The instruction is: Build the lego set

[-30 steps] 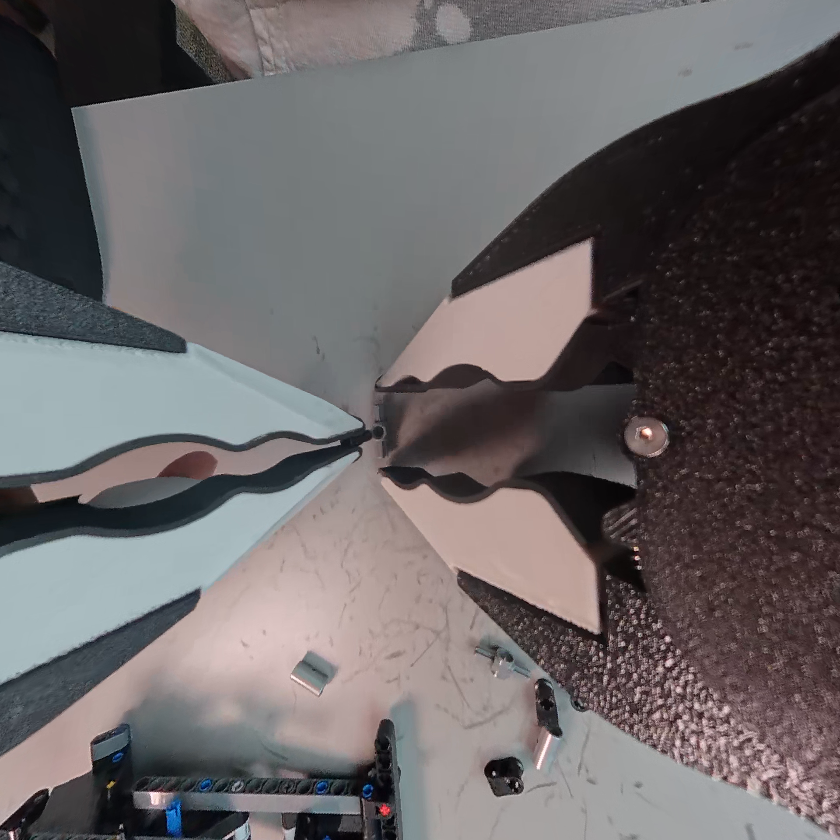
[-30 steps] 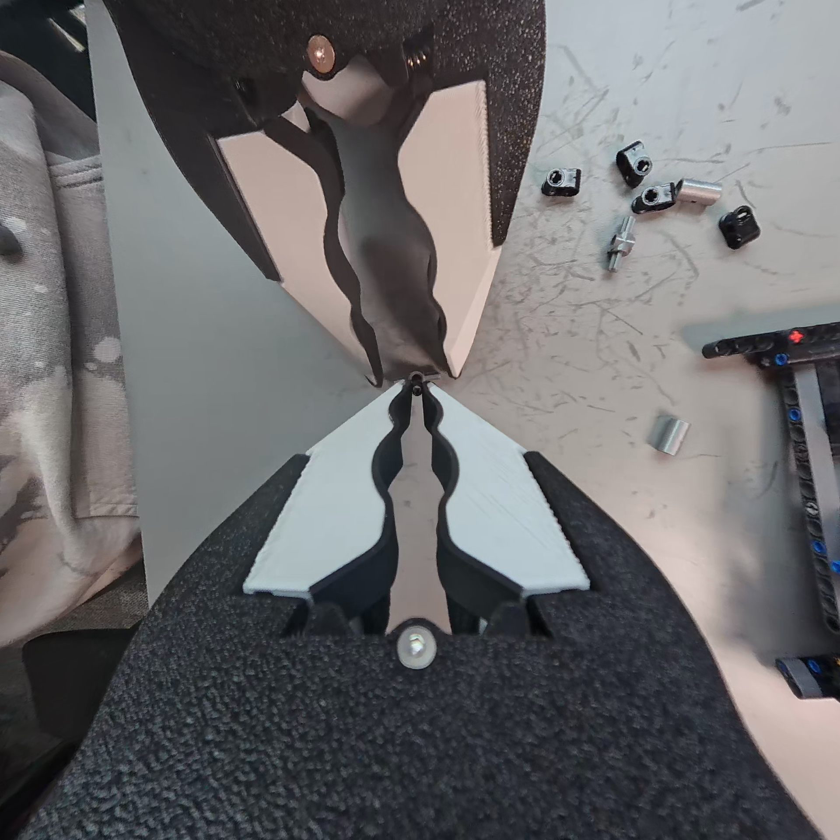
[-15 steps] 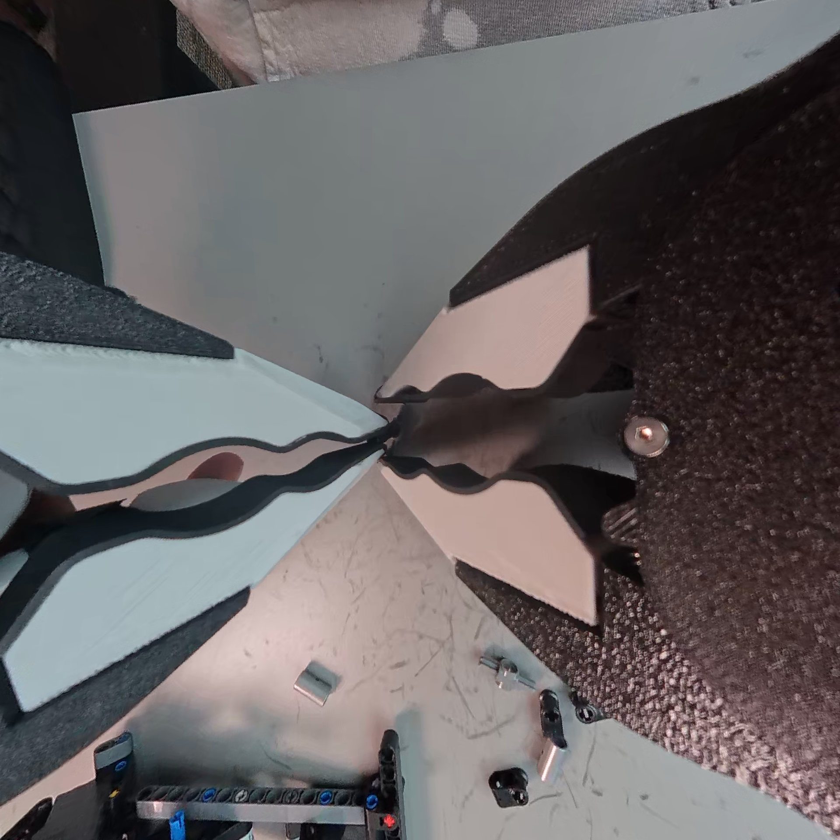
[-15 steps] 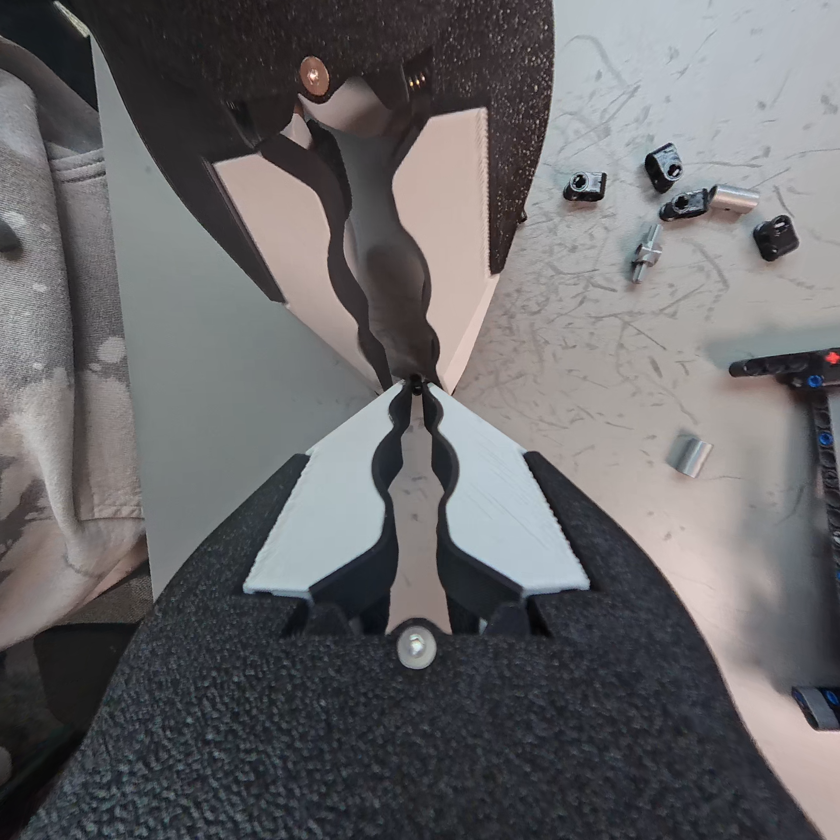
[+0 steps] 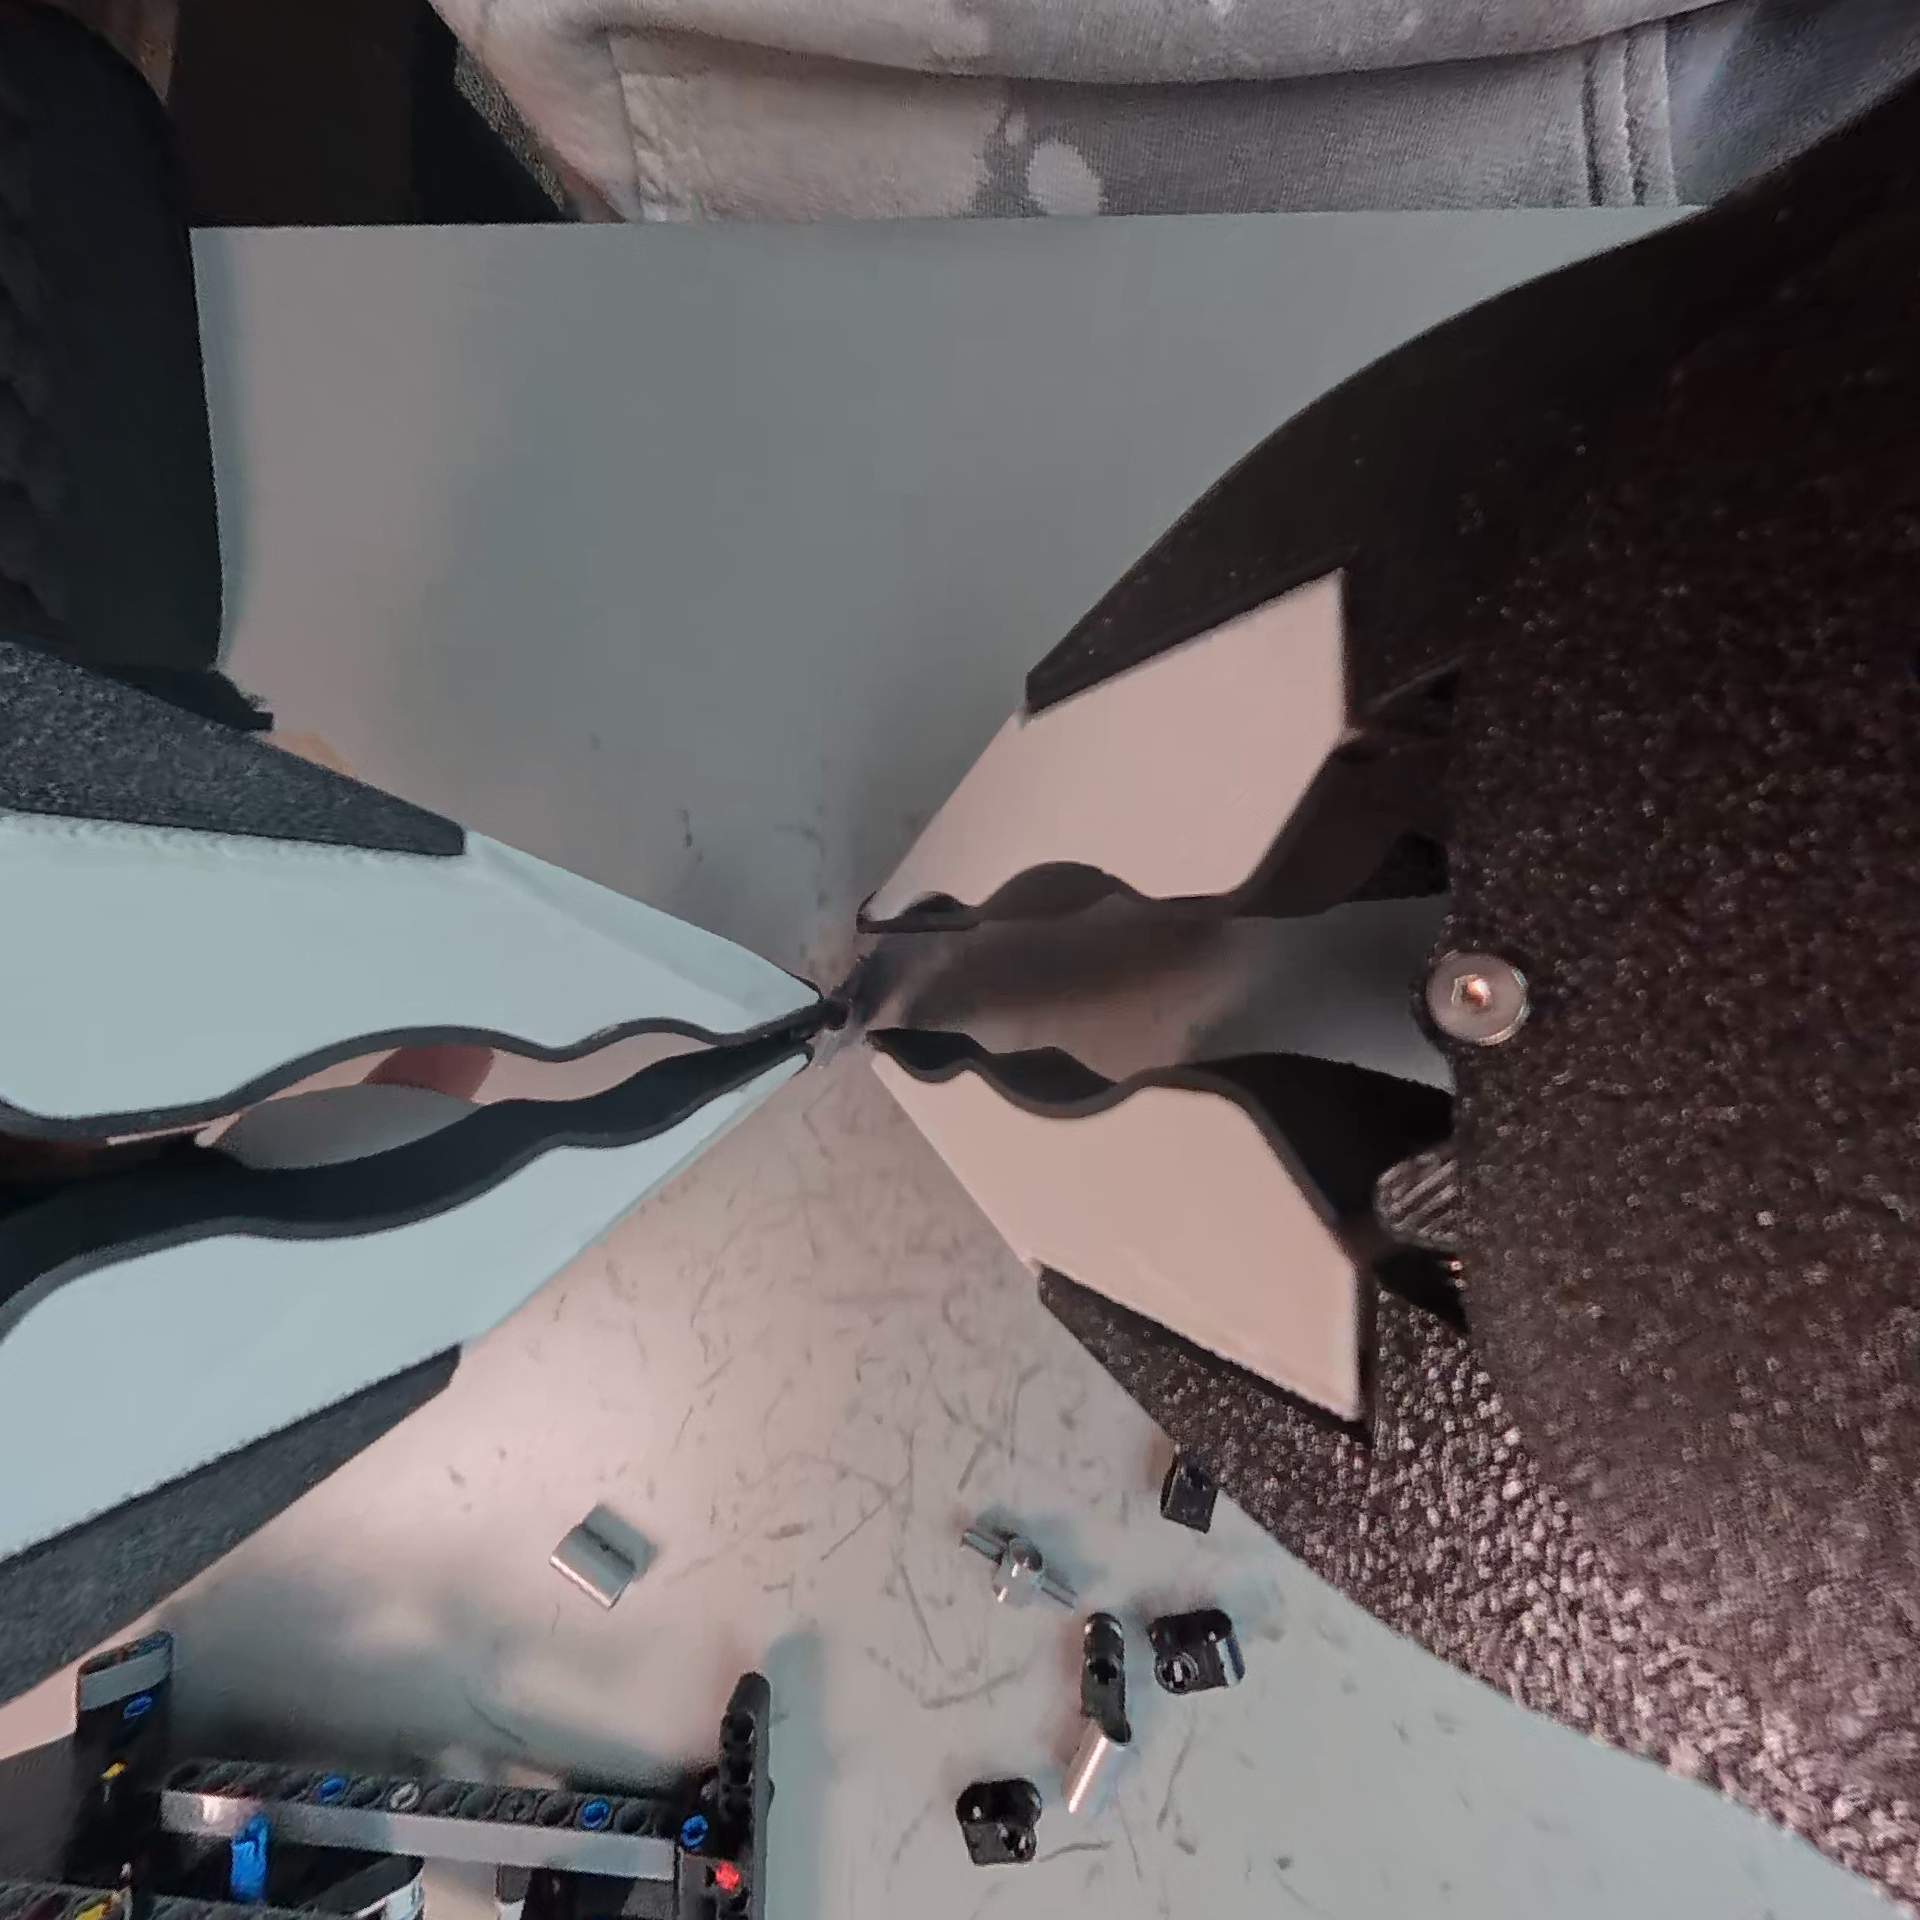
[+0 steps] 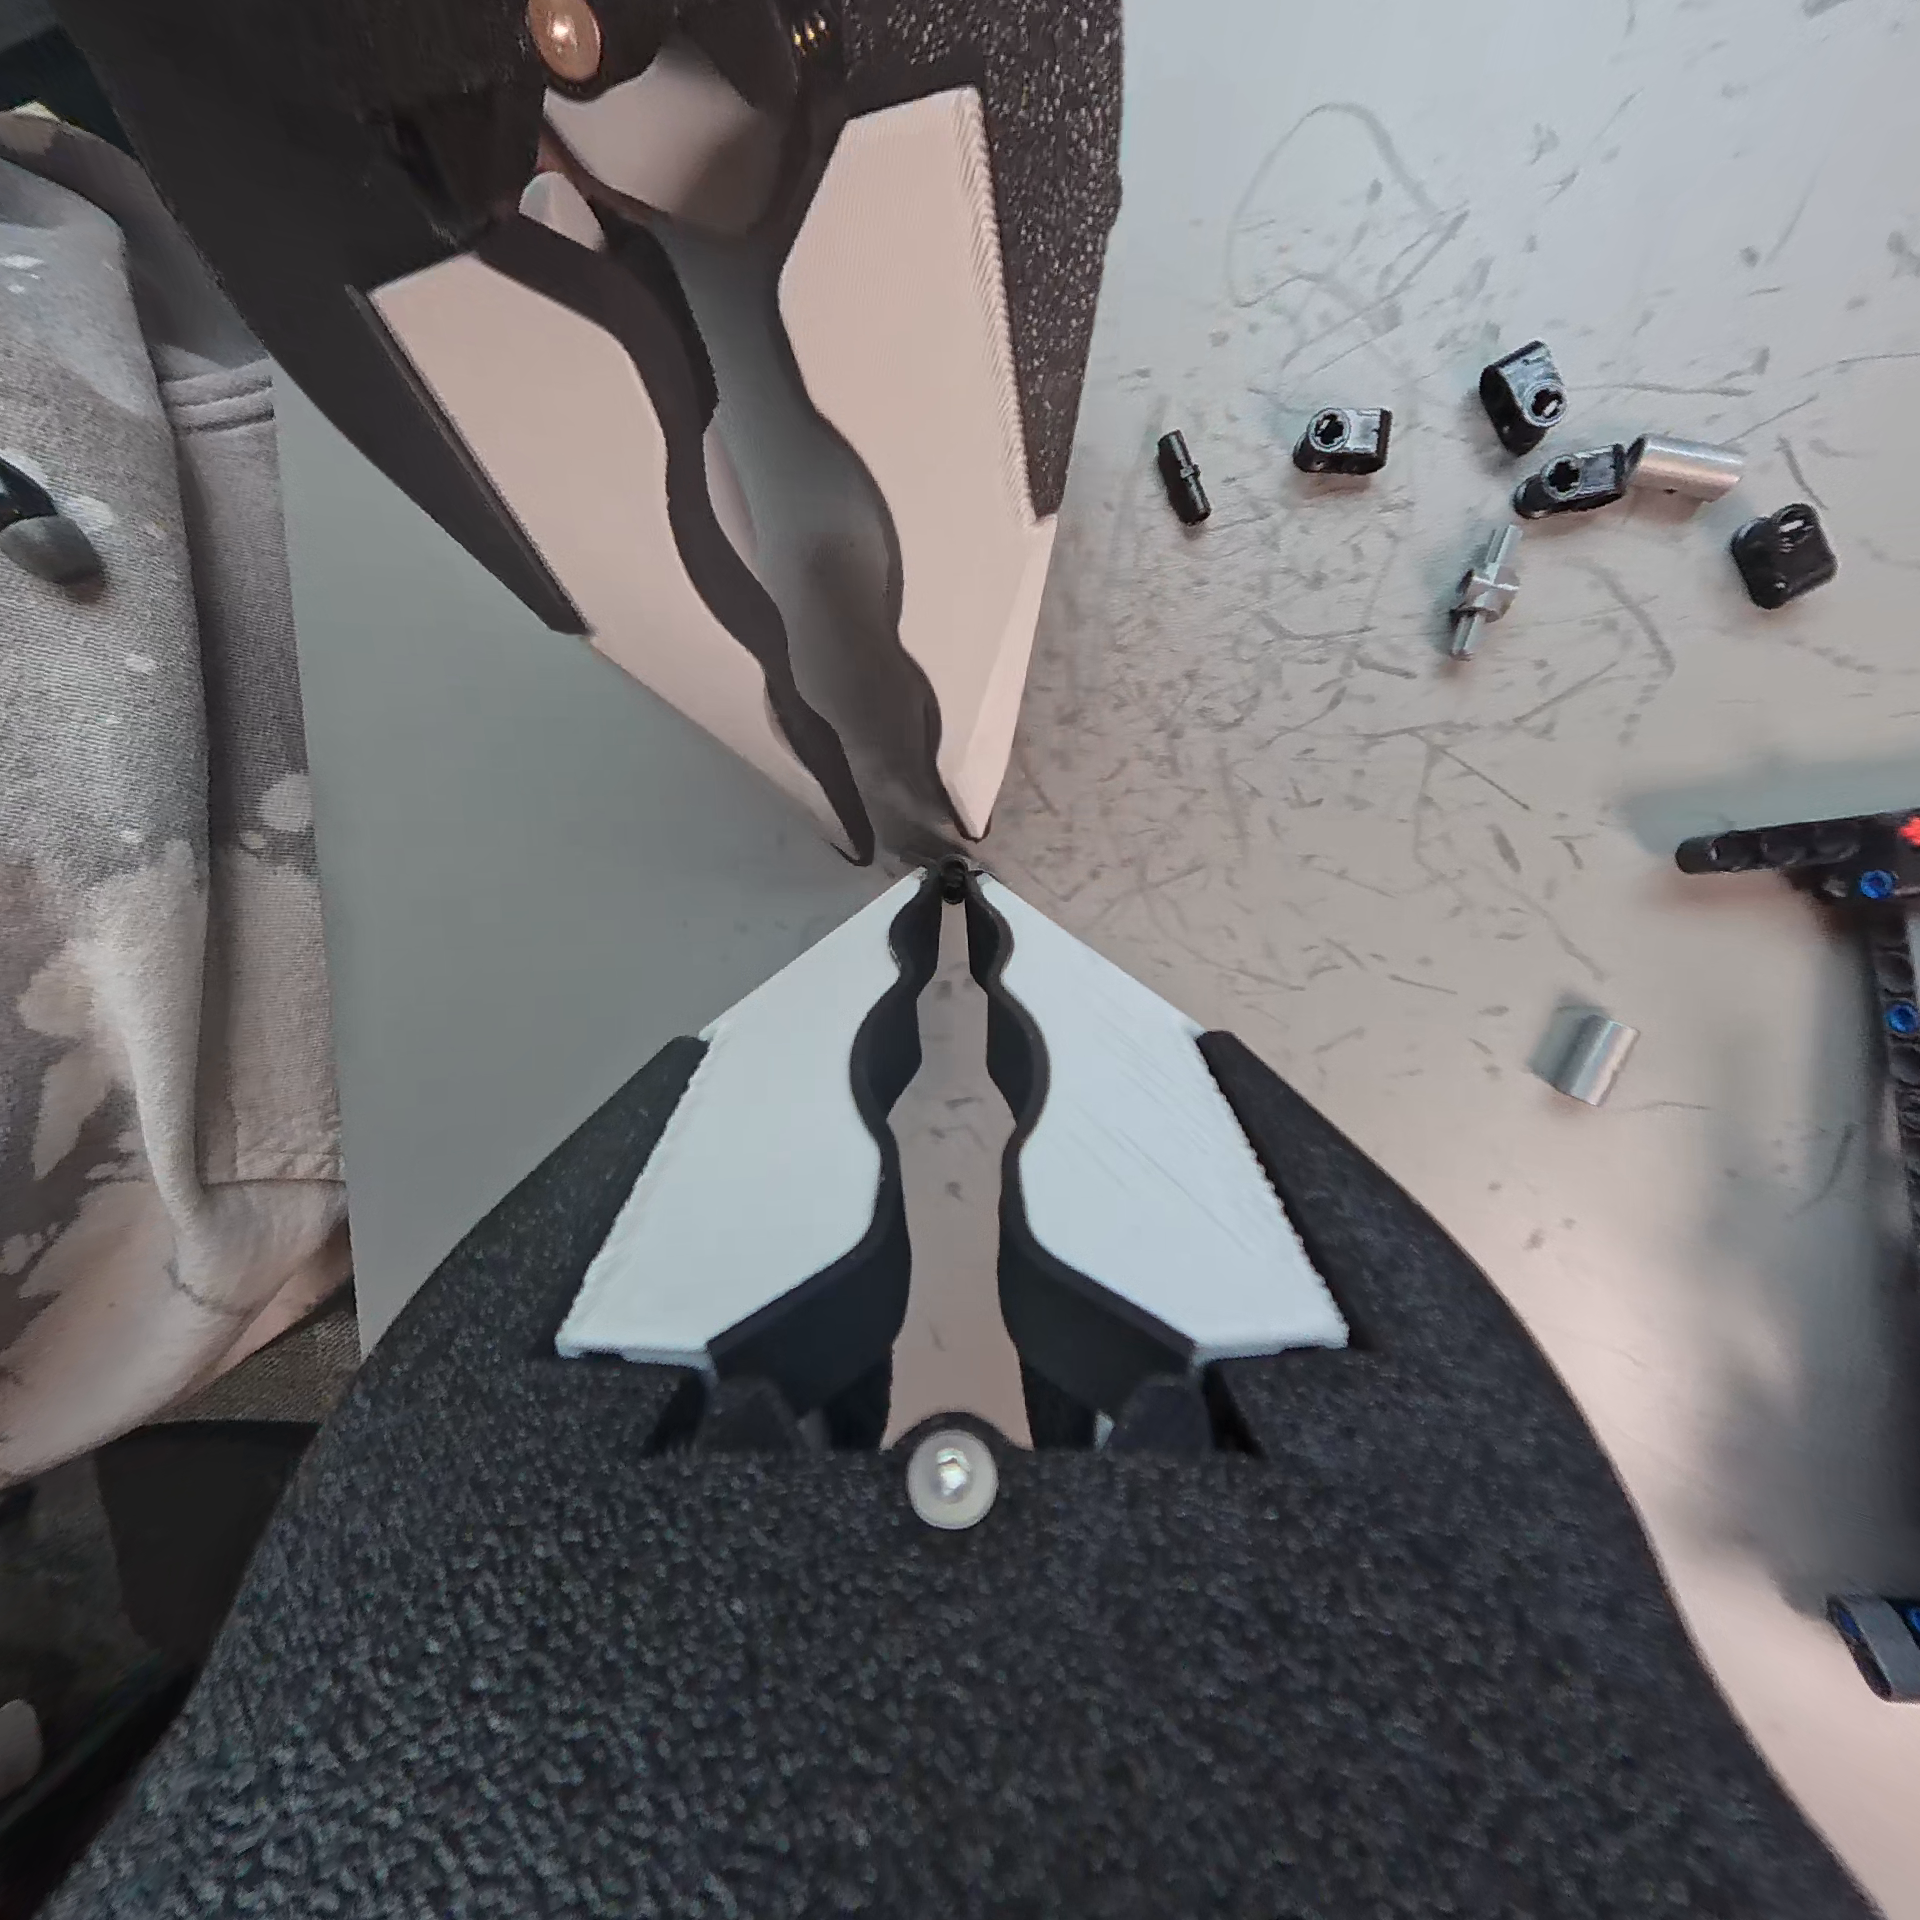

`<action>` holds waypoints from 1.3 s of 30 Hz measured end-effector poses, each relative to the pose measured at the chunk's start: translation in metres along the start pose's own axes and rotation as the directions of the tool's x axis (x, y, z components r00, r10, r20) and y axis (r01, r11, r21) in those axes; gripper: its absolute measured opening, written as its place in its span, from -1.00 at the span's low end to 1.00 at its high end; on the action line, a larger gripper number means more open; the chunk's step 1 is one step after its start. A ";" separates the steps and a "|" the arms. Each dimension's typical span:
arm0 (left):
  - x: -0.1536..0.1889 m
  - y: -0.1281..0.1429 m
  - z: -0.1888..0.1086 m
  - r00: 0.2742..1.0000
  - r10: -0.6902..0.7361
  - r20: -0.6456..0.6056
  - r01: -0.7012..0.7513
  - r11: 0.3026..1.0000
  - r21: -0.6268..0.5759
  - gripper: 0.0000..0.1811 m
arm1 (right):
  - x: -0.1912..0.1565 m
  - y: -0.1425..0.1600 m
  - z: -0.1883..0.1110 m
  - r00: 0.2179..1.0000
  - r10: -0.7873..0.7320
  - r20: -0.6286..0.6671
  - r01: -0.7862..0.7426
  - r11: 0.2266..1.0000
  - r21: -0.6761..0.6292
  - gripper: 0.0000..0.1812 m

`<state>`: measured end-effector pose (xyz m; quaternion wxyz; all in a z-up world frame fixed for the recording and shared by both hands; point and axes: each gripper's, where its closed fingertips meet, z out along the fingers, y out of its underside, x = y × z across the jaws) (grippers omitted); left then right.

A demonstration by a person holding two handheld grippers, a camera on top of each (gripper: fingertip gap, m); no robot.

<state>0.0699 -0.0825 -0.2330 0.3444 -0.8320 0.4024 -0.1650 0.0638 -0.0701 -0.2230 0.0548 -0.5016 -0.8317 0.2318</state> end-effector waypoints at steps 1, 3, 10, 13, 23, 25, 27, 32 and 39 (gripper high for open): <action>-0.001 0.001 0.001 1.000 -0.007 0.010 0.007 1.000 -0.007 -0.78 | 0.001 0.000 0.000 1.000 -0.003 -0.003 0.003 1.000 -0.004 -0.96; -0.002 0.001 0.004 0.999 -0.028 0.017 0.028 1.000 -0.012 -0.79 | 0.001 -0.001 0.001 1.000 -0.007 -0.004 0.007 1.000 -0.008 -0.96; -0.005 0.001 0.005 0.998 -0.041 0.038 0.041 0.999 -0.004 -0.86 | 0.002 -0.001 0.001 1.000 -0.020 -0.019 0.020 1.000 -0.020 -0.96; -0.008 0.001 0.005 0.998 -0.037 0.051 0.037 0.999 0.000 -0.93 | -0.001 -0.001 0.002 0.999 -0.031 -0.019 0.031 0.999 -0.020 -0.96; -0.010 0.001 0.006 1.000 0.013 0.027 -0.013 1.000 0.012 -0.93 | 0.001 0.000 0.001 0.999 -0.036 -0.022 0.035 0.999 -0.038 -0.95; -0.011 0.001 0.006 0.999 0.032 0.019 -0.032 0.999 0.012 -0.93 | 0.002 0.000 0.001 0.999 -0.036 -0.020 0.035 0.998 -0.043 -0.96; -0.011 0.001 0.006 0.999 0.048 0.005 -0.048 0.999 0.013 -0.93 | 0.003 0.000 0.000 0.999 -0.039 -0.023 0.038 0.998 -0.048 -0.96; -0.012 0.000 0.006 0.997 0.065 -0.033 -0.065 0.998 0.012 -0.93 | 0.005 0.001 -0.001 0.998 -0.051 -0.025 0.049 0.997 -0.067 -0.95; -0.016 0.001 0.006 0.990 0.123 -0.073 -0.121 0.992 0.027 -0.93 | 0.008 0.002 -0.001 0.995 -0.094 -0.040 0.089 0.991 -0.099 -0.95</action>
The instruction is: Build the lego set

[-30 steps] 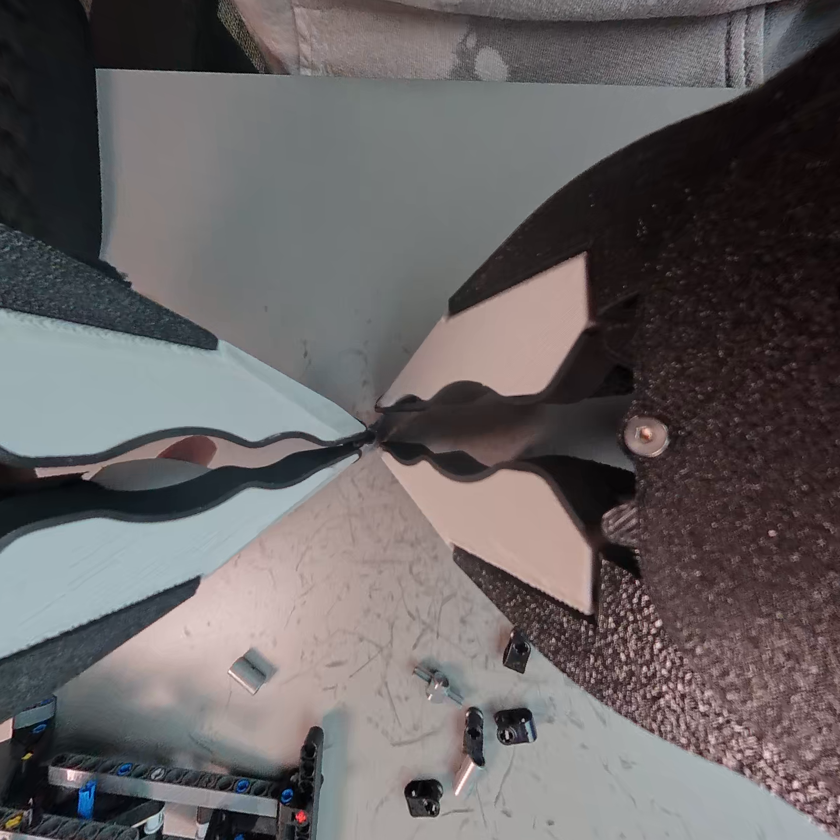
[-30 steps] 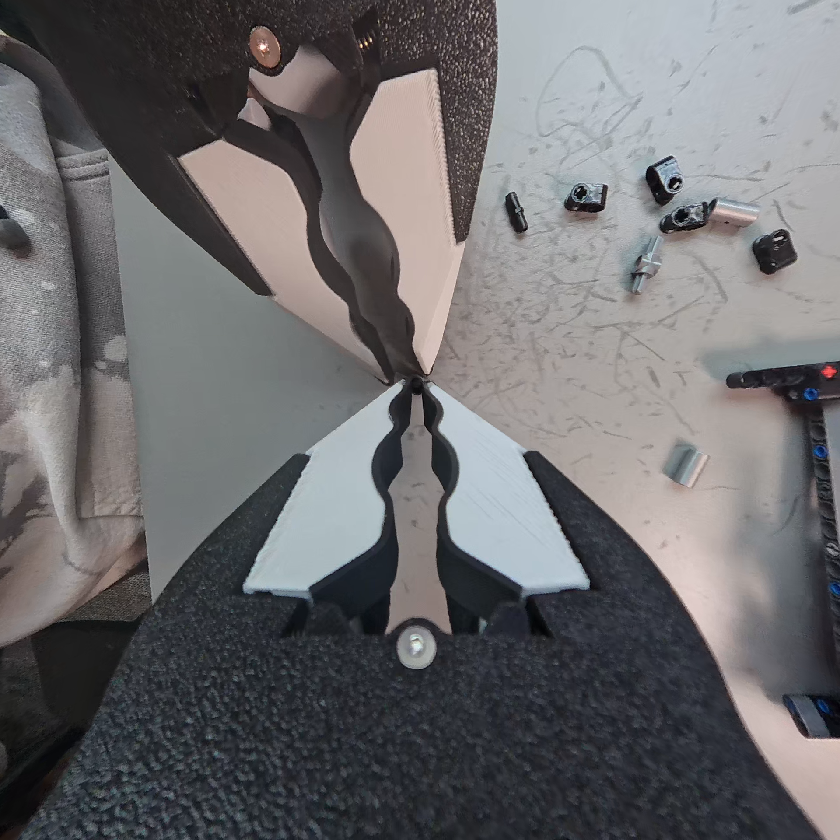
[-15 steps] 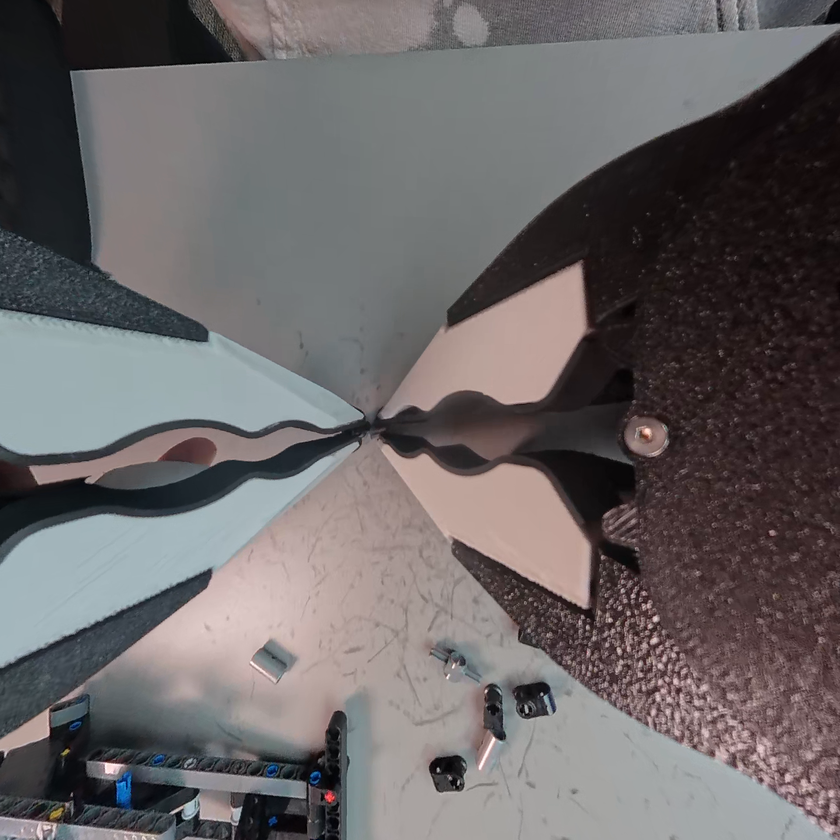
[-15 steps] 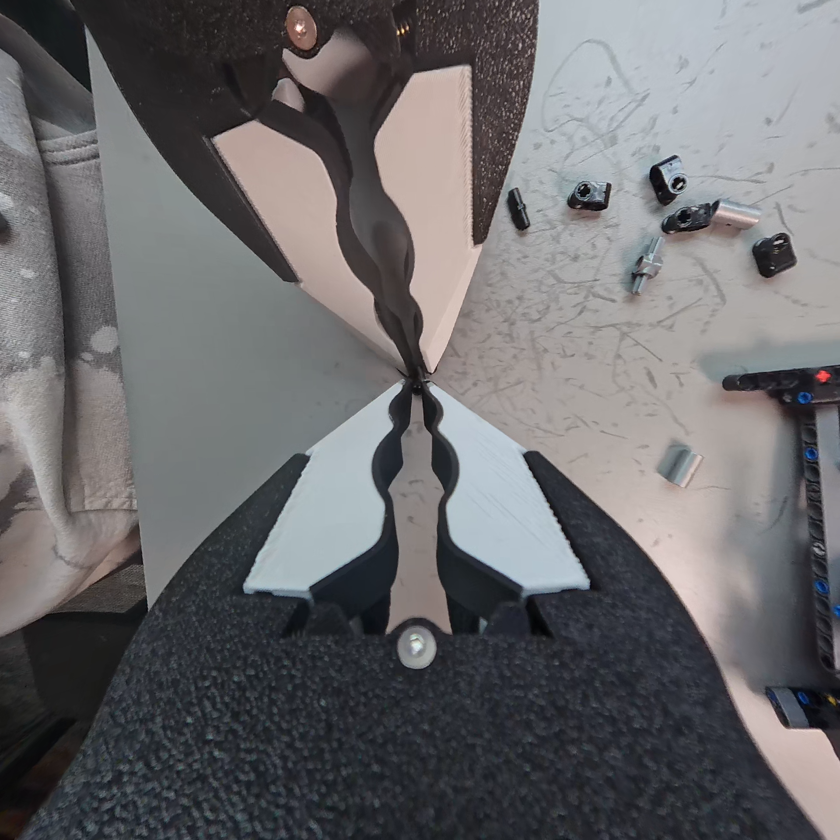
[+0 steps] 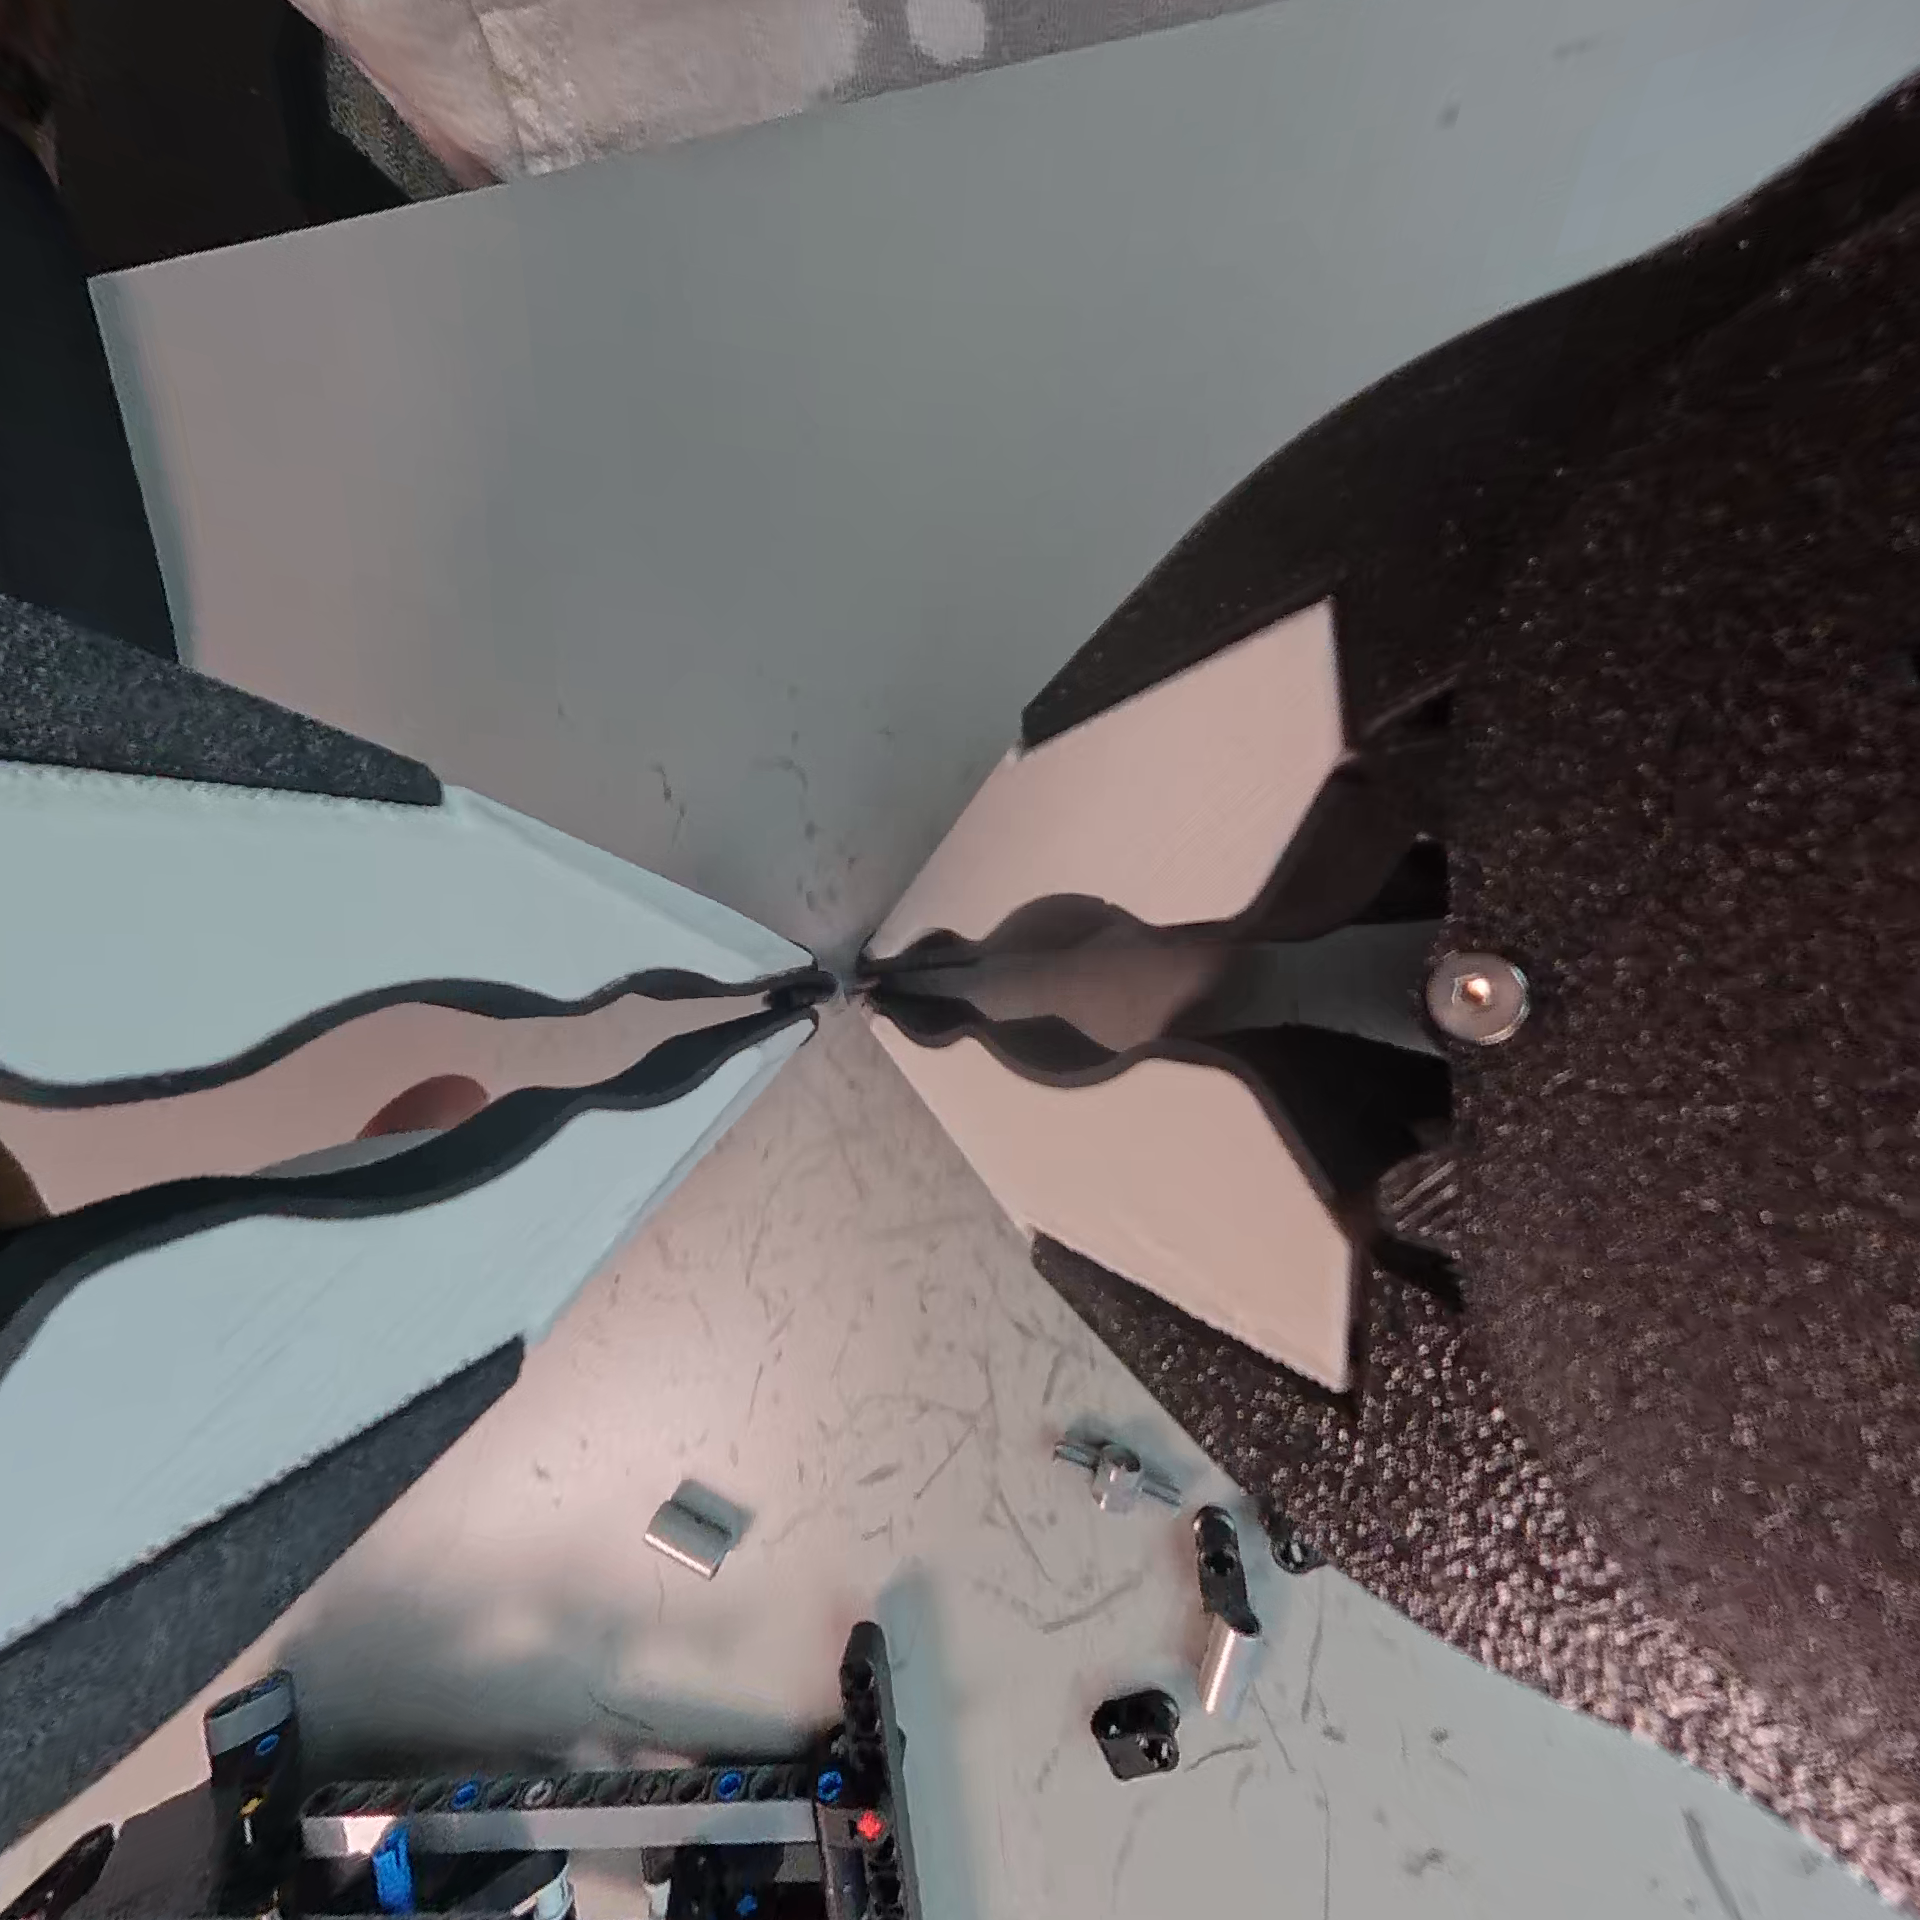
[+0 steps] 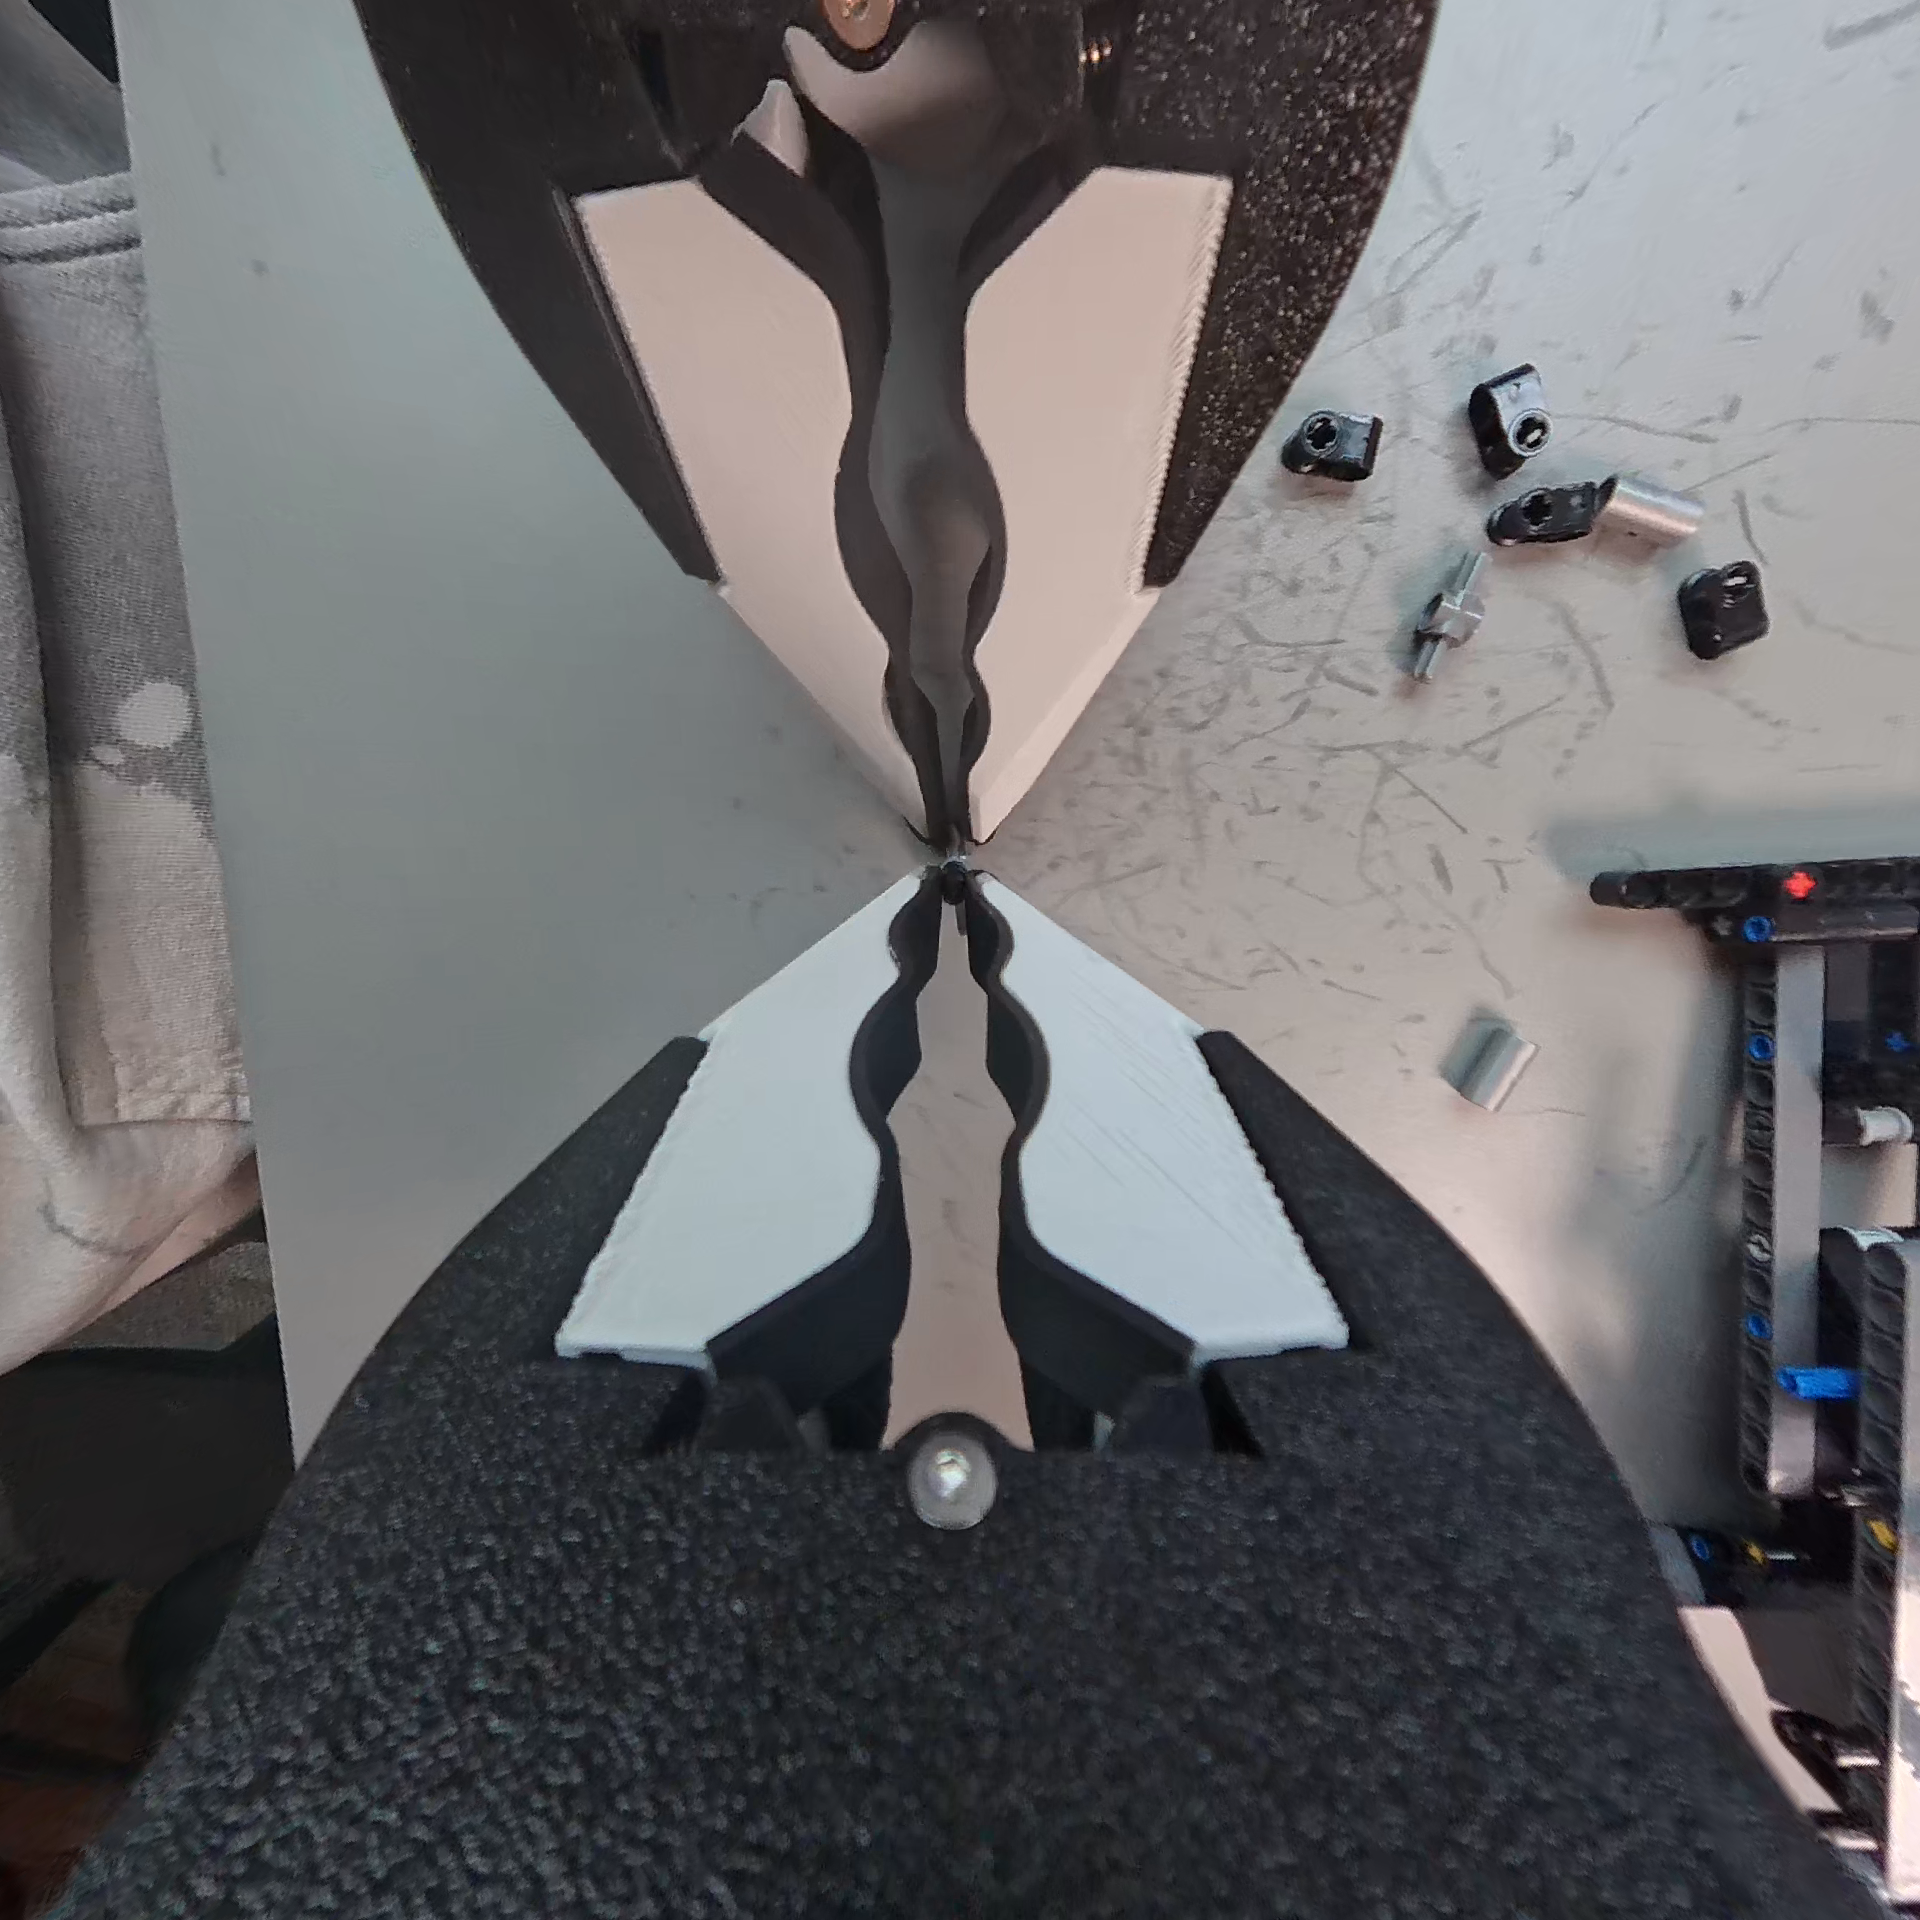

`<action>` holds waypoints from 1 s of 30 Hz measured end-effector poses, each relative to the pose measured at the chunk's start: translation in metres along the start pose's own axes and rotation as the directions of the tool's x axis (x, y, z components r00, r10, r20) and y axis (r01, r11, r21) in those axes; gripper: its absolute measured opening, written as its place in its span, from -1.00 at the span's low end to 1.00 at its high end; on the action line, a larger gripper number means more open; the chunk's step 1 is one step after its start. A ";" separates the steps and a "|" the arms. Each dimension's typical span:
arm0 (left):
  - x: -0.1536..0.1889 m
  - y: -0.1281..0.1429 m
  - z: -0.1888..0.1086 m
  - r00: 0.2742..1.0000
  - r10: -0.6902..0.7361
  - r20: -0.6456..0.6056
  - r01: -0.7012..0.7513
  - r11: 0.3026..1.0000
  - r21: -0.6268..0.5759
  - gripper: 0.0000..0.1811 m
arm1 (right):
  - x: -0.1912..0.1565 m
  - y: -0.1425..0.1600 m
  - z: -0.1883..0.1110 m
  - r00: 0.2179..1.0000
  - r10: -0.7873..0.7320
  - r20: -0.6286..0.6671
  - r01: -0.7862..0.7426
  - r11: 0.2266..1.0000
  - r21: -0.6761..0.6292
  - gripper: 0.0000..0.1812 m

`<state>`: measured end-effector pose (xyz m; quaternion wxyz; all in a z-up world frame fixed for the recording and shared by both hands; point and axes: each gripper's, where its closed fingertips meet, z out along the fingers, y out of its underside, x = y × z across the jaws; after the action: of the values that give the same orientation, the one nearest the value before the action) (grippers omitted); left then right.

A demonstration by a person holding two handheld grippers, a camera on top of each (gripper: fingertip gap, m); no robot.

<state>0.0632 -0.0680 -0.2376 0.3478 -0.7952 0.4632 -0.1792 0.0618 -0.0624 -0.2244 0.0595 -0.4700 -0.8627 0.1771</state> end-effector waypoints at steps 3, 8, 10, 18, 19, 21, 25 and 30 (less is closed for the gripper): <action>0.000 0.000 0.000 0.999 -0.008 -0.040 0.008 1.000 0.002 -0.93 | 0.002 0.000 0.000 0.999 -0.029 -0.015 0.029 1.000 -0.011 -0.95; -0.005 -0.001 -0.002 0.988 -0.081 -0.132 0.082 0.997 0.008 -0.93 | 0.008 0.001 -0.001 0.992 -0.103 -0.077 0.102 0.995 -0.022 -0.95; -0.013 -0.001 -0.003 0.985 -0.124 -0.120 0.126 0.992 0.009 -0.94 | 0.013 0.002 -0.001 0.988 -0.119 -0.102 0.117 0.993 -0.026 -0.95; -0.014 0.002 -0.003 0.997 -0.059 -0.039 0.060 0.998 0.006 -0.90 | 0.014 0.001 -0.001 0.969 -0.226 -0.098 0.217 0.972 -0.096 -0.96; -0.014 0.002 -0.003 0.998 -0.046 -0.032 0.046 0.999 0.008 -0.95 | 0.013 0.001 -0.001 0.965 -0.245 -0.092 0.236 0.967 -0.100 -0.96; -0.016 0.002 -0.003 0.999 -0.040 -0.017 0.040 0.999 0.007 -0.98 | 0.013 0.001 -0.001 0.957 -0.278 -0.083 0.269 0.958 -0.103 -0.95; -0.017 0.003 -0.003 0.996 -0.077 -0.041 0.077 0.997 0.001 -0.97 | 0.013 0.000 -0.001 0.917 -0.389 -0.092 0.377 0.918 -0.122 -0.95; -0.015 0.001 0.000 0.997 -0.071 -0.038 0.072 0.997 0.002 -0.89 | 0.013 0.002 -0.001 0.870 -0.485 -0.086 0.470 0.870 -0.152 -0.95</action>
<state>0.0550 -0.0554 -0.2371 0.3338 -0.8071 0.4406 -0.2074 0.0567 -0.0503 -0.2254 0.1241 -0.2547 -0.9563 0.0729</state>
